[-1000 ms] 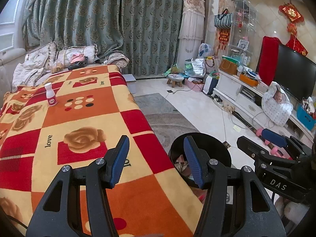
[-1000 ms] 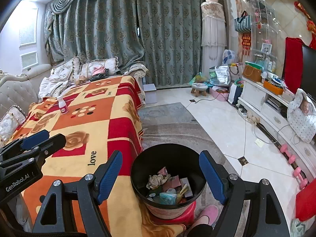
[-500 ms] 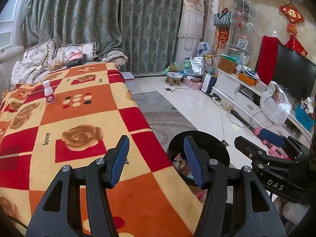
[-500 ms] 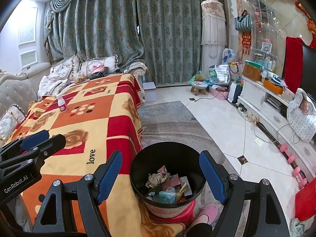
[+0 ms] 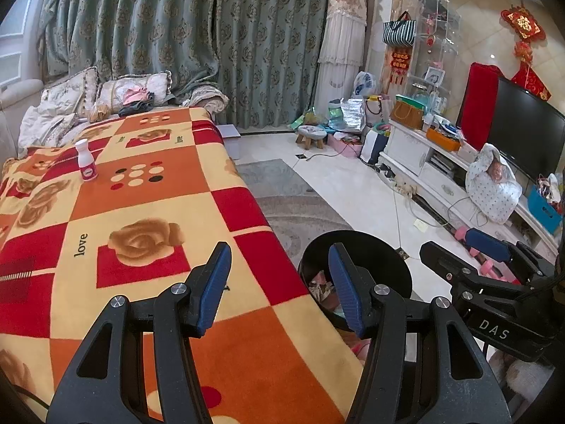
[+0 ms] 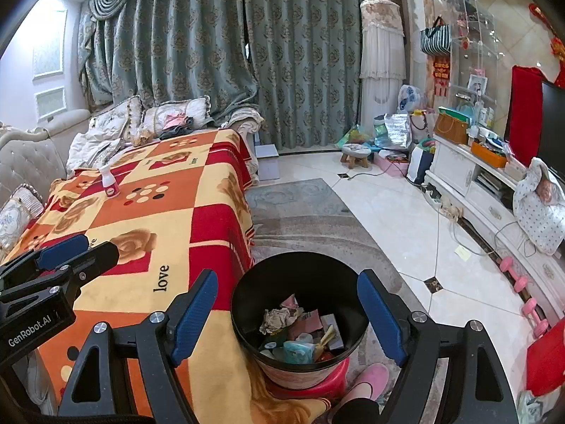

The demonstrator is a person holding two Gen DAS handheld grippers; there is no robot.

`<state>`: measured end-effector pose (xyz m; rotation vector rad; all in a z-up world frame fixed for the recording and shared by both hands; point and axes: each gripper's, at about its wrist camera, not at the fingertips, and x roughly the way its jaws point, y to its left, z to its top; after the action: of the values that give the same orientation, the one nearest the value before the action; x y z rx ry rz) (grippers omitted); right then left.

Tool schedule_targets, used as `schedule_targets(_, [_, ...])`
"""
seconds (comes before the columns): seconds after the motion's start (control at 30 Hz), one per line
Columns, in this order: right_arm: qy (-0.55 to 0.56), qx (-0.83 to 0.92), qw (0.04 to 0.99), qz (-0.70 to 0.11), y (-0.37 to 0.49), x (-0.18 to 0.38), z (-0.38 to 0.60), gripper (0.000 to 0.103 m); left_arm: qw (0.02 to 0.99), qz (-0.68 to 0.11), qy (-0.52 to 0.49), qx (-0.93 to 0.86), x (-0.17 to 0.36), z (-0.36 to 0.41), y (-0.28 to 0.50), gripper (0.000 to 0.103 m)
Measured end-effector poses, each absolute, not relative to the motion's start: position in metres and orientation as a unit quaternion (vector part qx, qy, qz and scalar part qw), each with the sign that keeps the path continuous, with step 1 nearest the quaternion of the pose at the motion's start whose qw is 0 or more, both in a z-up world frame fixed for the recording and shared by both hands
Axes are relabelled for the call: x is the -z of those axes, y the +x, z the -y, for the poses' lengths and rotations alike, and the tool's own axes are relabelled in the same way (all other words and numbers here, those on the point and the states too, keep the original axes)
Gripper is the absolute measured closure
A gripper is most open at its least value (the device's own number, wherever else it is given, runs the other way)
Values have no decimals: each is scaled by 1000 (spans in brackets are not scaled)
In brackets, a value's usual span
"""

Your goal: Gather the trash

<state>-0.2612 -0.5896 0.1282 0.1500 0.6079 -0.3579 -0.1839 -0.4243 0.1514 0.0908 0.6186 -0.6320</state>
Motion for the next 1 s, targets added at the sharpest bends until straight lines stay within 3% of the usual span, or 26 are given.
schedule_targets(1.0, [74, 176, 932, -308, -260, -125, 594, 23, 900, -306, 46, 308, -138, 433, -194, 47])
